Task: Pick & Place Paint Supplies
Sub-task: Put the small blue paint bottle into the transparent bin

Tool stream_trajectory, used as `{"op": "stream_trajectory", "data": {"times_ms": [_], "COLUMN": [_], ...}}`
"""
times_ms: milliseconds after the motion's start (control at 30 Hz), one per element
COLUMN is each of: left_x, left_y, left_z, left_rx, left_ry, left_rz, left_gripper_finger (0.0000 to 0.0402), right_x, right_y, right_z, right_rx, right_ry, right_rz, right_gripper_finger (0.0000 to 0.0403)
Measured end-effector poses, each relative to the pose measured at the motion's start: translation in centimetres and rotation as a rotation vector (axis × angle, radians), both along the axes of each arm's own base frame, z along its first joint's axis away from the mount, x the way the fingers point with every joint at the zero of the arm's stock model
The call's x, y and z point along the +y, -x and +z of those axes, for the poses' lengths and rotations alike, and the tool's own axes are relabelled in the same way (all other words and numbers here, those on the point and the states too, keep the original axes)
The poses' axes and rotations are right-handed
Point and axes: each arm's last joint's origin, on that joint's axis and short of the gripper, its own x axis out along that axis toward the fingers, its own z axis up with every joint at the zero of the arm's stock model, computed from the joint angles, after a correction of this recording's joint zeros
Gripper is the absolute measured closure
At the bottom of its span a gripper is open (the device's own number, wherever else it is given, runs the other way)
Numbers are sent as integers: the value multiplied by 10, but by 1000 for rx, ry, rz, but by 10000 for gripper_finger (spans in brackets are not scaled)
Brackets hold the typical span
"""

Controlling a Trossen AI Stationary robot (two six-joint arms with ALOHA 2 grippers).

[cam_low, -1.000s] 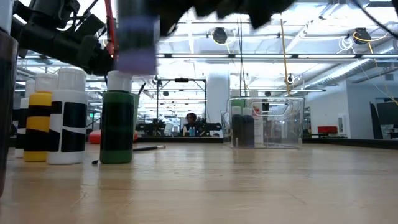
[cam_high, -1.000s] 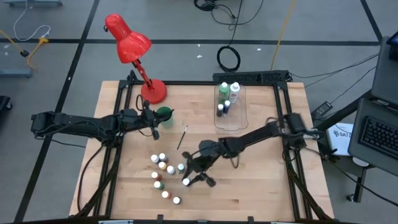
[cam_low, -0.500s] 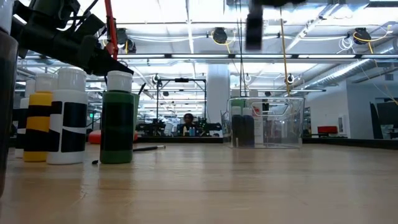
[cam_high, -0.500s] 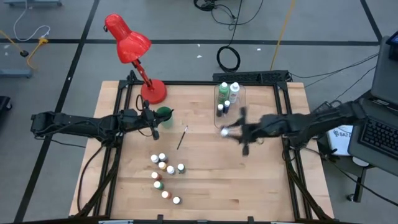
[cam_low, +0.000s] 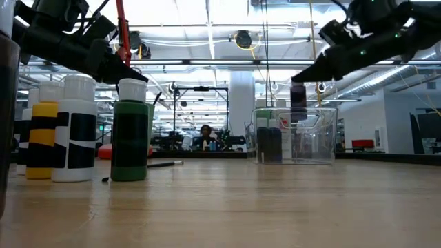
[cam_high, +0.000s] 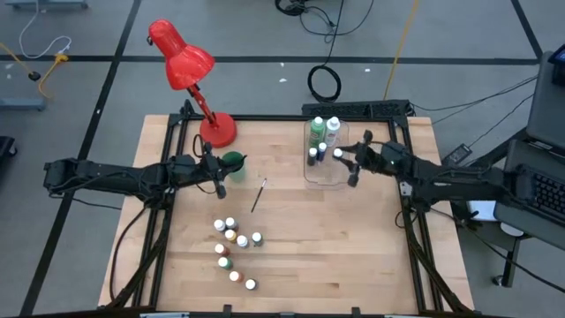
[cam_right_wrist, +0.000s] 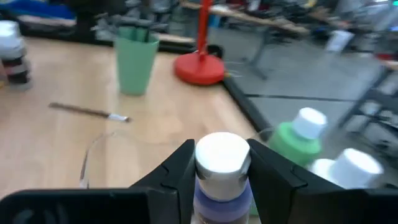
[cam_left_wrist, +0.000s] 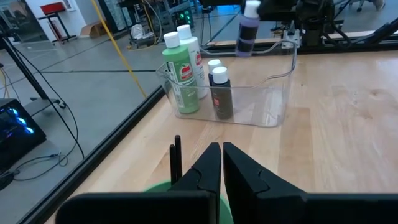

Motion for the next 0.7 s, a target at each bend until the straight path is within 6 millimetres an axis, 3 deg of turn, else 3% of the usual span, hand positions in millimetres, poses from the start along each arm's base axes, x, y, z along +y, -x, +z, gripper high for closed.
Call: {"op": "stream_trajectory", "data": {"times_ms": [133,400,700], "left_x": [0,0,0], "left_y": [0,0,0], "left_z": [0,-1,-1], "left_rx": [4,10,13], "left_ry": [2,3,3], "left_rz": [0,0,0], "left_gripper_finger": [380,380,380], "right_x": [-15,-40,-54], "right_y": [2,-9,-21], "right_z": [-6,-29,-50], "right_rx": [19,43,63], "right_ry": [-48,-171,-186], "right_rz": [88,14,-11], "right_gripper_finger": [292,292,292]}}
